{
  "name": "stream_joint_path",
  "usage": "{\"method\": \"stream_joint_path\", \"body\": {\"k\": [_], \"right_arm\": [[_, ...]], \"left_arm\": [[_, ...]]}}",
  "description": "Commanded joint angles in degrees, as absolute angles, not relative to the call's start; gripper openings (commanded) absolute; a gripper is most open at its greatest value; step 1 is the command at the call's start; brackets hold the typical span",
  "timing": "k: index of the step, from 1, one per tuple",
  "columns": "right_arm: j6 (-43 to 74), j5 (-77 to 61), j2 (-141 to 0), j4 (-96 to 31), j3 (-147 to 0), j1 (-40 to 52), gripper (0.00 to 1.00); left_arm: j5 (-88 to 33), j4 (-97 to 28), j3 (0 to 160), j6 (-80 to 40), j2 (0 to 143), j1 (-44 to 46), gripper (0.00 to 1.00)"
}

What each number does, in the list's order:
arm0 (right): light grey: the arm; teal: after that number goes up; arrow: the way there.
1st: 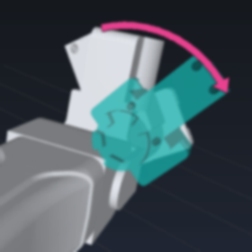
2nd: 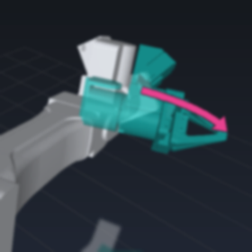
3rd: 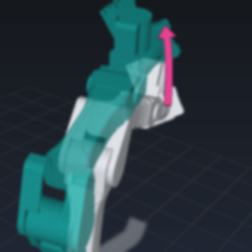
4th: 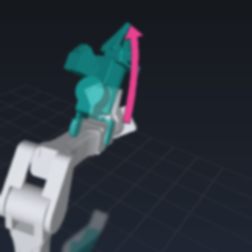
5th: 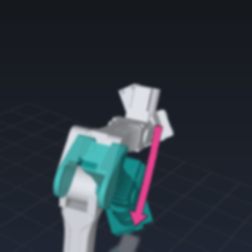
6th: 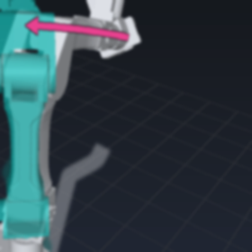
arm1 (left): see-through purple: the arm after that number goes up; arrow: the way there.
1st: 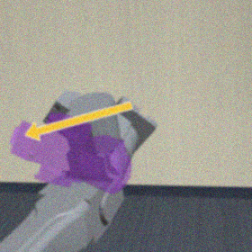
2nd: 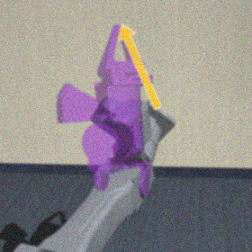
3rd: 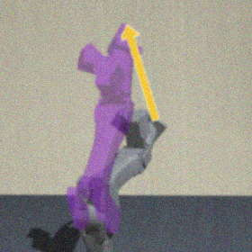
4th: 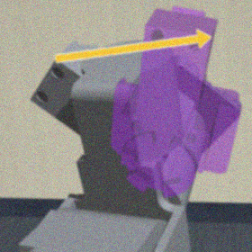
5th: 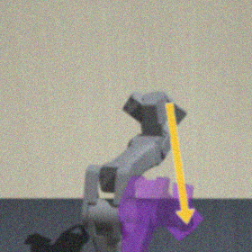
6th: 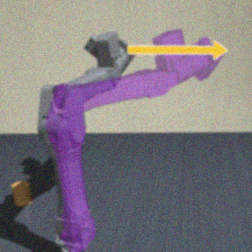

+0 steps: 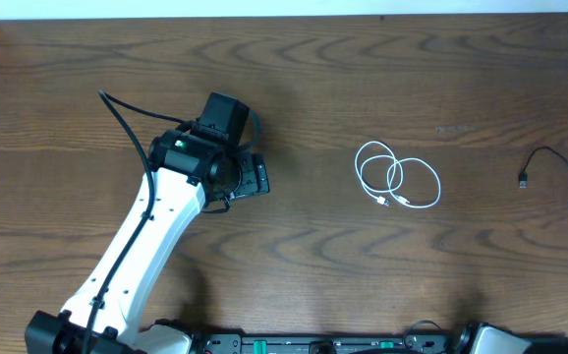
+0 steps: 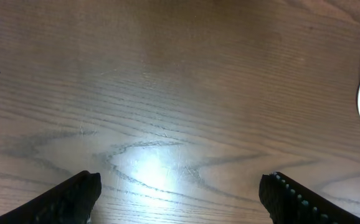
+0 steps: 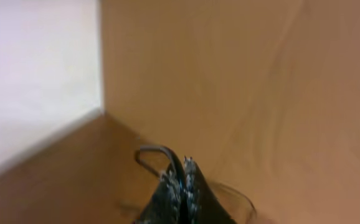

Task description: Untangle cables

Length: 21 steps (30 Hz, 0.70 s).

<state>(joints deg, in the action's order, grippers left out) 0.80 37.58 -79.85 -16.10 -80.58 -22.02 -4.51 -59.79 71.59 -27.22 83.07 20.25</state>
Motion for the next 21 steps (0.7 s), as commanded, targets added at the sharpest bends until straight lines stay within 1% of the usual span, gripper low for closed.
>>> {"method": "stream_joint_path", "body": {"k": [1,5,7,8,9,10,11,12,13,16,18,21], "right_arm": [[3.86,36.86,-83.72,-19.62,-80.84,-25.54,0.01],[5.04,33.01,-86.43,-21.67,-80.84,-28.38,0.01],[6.92,28.88,-87.09,-22.11,-80.84,-30.06,0.01],[6.87,25.8,-87.2,-22.17,-80.84,-30.72,0.05],[6.83,22.76,-87.24,-22.17,-80.84,-31.2,0.16],[6.85,19.64,-87.24,-22.2,-80.84,-31.57,0.34],[6.85,16.38,-87.24,-22.28,-80.84,-31.86,0.48],[6.83,12.6,-87.24,-22.48,-80.84,-32.1,0.56],[6.85,9.28,-87.24,-22.68,-80.84,-32.25,0.59],[6.87,-1.5,-87.24,-24.08,-80.84,-32.16,0.62],[6.9,-9.37,-87.24,-25.26,-80.84,-32.01,0.61],[6.85,-22.74,-87.31,-28.45,-80.84,-30.76,0.62]], "left_arm": [[-3.79,-59.94,71.4,-27.55,83.26,19.9,0.86],[-3.79,-59.96,71.4,-27.55,83.26,19.9,0.86],[-3.79,-59.94,71.4,-27.55,83.26,19.9,0.86],[-3.79,-59.94,71.4,-27.55,83.26,19.9,0.86],[-3.79,-59.94,71.4,-27.55,83.29,19.9,0.86],[-3.79,-59.94,71.4,-27.57,83.26,19.9,0.86],[-3.79,-59.92,71.4,-27.55,83.29,19.9,0.86],[-3.79,-59.94,71.4,-27.55,83.26,19.9,0.86],[-3.79,-59.92,71.4,-27.55,83.26,19.9,0.86],[-3.79,-59.94,71.4,-27.55,83.29,19.9,0.86],[-3.79,-59.94,71.4,-27.55,83.26,19.9,0.86],[-3.79,-59.94,71.4,-27.55,83.26,19.9,0.86]]}}
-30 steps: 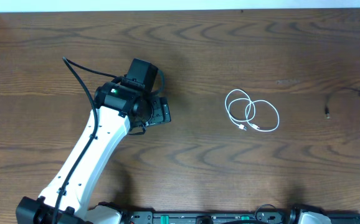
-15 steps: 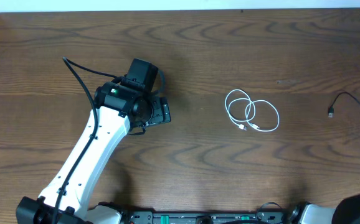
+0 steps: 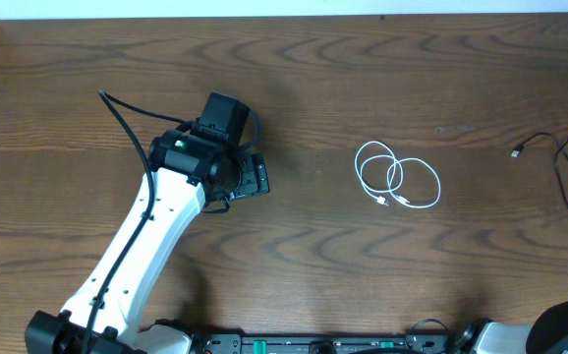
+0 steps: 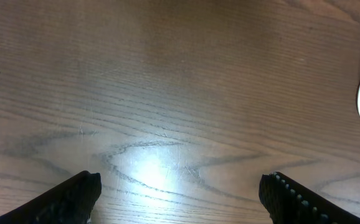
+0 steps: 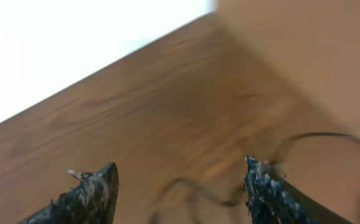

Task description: Untangle cables

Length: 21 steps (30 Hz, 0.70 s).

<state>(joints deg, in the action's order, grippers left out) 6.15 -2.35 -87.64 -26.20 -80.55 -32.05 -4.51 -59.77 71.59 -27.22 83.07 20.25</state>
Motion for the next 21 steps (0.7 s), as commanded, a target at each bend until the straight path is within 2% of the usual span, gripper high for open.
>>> {"method": "stream_joint_path", "body": {"k": [1,3,7,12,15,21], "right_arm": [[6.87,-26.09,-87.31,-29.95,-80.84,-30.13,0.62],[6.81,-30.87,-87.35,-33.21,-80.82,-28.64,0.62],[4.6,-31.68,-87.61,-41.56,-80.47,-24.51,0.62],[-8.84,-31.88,-89.73,-53.56,-79.77,-15.73,0.68],[-15.99,-31.9,-93.12,-58.26,-79.68,-9.37,0.68],[-17.23,-31.9,-100.64,-59.96,-79.68,0.05,0.69]], "left_arm": [[-3.79,-59.94,71.4,-27.55,83.26,19.9,0.86],[-3.79,-59.94,71.4,-27.55,83.29,19.9,0.86],[-3.77,-59.92,71.4,-27.55,83.26,19.9,0.86],[-3.79,-59.92,71.4,-27.55,83.29,19.9,0.86],[-3.79,-59.92,71.4,-27.55,83.26,19.9,0.86],[-3.79,-59.94,71.4,-27.55,83.26,19.9,0.86]]}}
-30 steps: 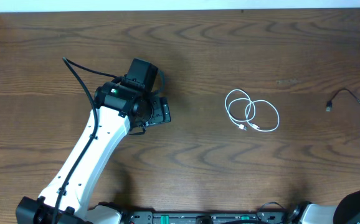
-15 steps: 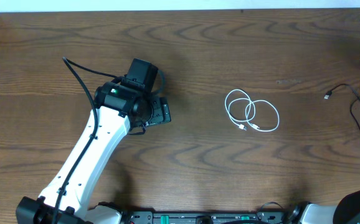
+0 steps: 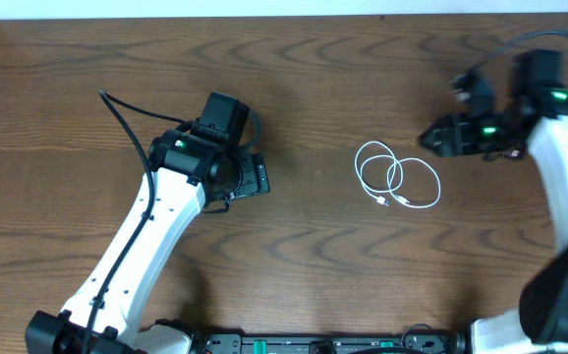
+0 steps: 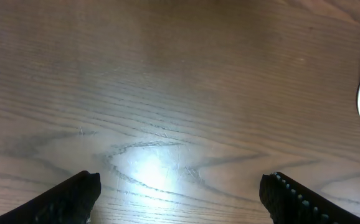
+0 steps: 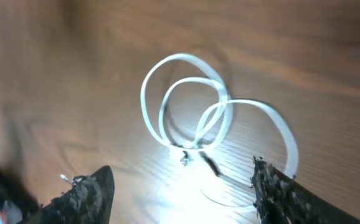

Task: Untangle cables
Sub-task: 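Move the right gripper to the white cable coil and grasp it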

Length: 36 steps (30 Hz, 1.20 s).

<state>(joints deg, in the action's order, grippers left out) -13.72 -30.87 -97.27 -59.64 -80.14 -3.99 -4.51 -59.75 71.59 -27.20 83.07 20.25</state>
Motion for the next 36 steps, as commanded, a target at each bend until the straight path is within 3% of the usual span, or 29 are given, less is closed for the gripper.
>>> {"method": "stream_joint_path", "body": {"k": [1,9,15,22,30,36], "right_arm": [[-17.21,-31.88,-102.08,-59.77,-79.68,1.48,0.69],[-11.11,-32.08,-111.94,-52.58,-79.68,9.3,0.63],[-3.62,-33.21,-117.95,-45.5,-79.68,12.23,0.52],[-3.66,-47.64,-119.9,-40.45,-79.68,14.57,0.3],[-3.66,-53.52,-119.9,-44.07,-79.68,15.33,0.04],[-3.95,-66.37,-119.9,-45.45,-79.68,15.42,0.01]], "left_arm": [[-3.79,-59.94,71.4,-27.55,83.26,19.9,0.86],[-3.79,-59.94,71.4,-27.53,83.29,19.9,0.86],[-3.79,-59.96,71.4,-27.53,83.29,19.9,0.86],[-3.79,-59.94,71.4,-27.55,83.26,19.9,0.87],[-3.79,-59.96,71.4,-27.55,83.29,19.9,0.86],[-3.79,-59.96,71.4,-27.53,83.29,19.9,0.87]]}}
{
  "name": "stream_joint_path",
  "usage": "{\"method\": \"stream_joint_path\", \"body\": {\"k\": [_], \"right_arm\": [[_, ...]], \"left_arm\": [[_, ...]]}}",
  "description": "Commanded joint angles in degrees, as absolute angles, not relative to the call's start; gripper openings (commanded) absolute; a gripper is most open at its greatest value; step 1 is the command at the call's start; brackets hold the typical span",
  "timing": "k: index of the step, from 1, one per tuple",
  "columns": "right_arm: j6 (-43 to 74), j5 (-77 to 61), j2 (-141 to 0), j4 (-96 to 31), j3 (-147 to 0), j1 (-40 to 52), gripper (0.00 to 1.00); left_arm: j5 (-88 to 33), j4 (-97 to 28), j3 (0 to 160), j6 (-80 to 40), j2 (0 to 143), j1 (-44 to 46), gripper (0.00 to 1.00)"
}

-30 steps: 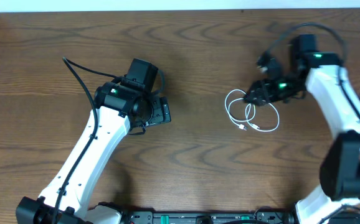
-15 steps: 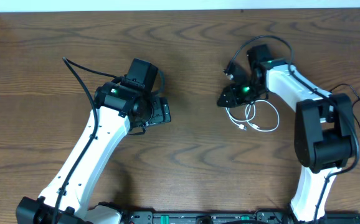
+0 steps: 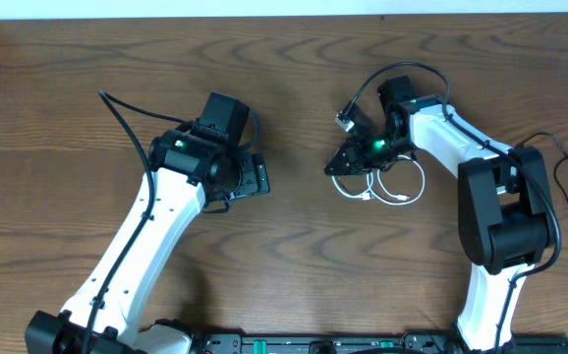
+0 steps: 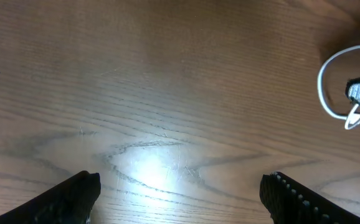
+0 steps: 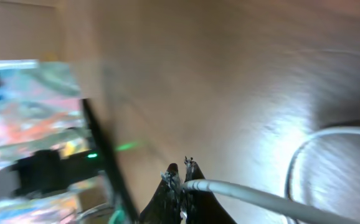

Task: Untangle cables
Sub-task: 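Move the right gripper to the white cable coil and grasp it, then lift the white cable with the right gripper and carry it to the right edge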

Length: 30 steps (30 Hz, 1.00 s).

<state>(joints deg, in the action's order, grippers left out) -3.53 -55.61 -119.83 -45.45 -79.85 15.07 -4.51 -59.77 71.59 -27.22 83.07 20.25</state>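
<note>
A white cable (image 3: pixel 367 197) lies in loose loops right of the table's middle. My right gripper (image 3: pixel 341 165) is at the left end of the coil and shut on a strand of it. In the right wrist view the white cable (image 5: pixel 248 196) runs out from between the closed tips of the right gripper (image 5: pixel 181 175). My left gripper (image 3: pixel 261 177) hovers left of centre, well apart from the coil. It is open, with bare wood between the fingers (image 4: pixel 292 196) of the left gripper (image 4: pixel 180 196). A white cable loop (image 4: pixel 327 87) shows at that view's right edge.
A black cable (image 3: pixel 559 175) lies separately at the table's far right edge. The left arm's white link (image 3: pixel 137 256) stretches from the front left towards the middle. A pale wall borders the table's far edge (image 3: pixel 284 14).
My right gripper was open above the right side of the white coil. Now it is at the coil's left end and shut on a strand, and the coil lies slightly further left. The left arm is unchanged.
My right gripper was first shut on the black cable, out of the overhead view at the far right. Then it was open, and the black cable lay at the right edge. After that it hung open above the white coil, and now it grips the coil. My left gripper stayed open and still.
</note>
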Motion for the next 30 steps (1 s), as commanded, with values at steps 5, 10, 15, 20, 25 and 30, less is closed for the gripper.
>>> {"method": "stream_joint_path", "body": {"k": [5,10,15,20,25,30], "right_arm": [[-6.26,-73.93,-119.9,-42.81,-79.72,15.42,0.01],[-6.11,-69.65,-117.71,-43.11,-80.86,15.42,0.01],[-6.04,-66.72,-107.04,-41.8,-86.04,15.09,0.01],[-6.04,-62.43,-95.74,-37.6,-94.0,13.63,0.01],[-6.04,-46.24,-84.05,-33.52,-97.76,11.75,0.01],[-6.33,-23.31,-77.78,-36.71,-97.76,10.48,0.01]], "left_arm": [[-3.79,-59.99,71.4,-27.53,83.26,19.9,0.86],[-3.79,-59.96,71.4,-27.53,83.26,19.9,0.86],[-3.79,-59.96,71.4,-27.53,83.26,19.9,0.86],[-3.79,-59.96,71.4,-27.53,83.29,19.9,0.87],[-3.79,-59.96,71.4,-27.53,83.26,19.9,0.86],[-3.79,-59.94,71.4,-27.53,83.29,19.9,0.86]]}}
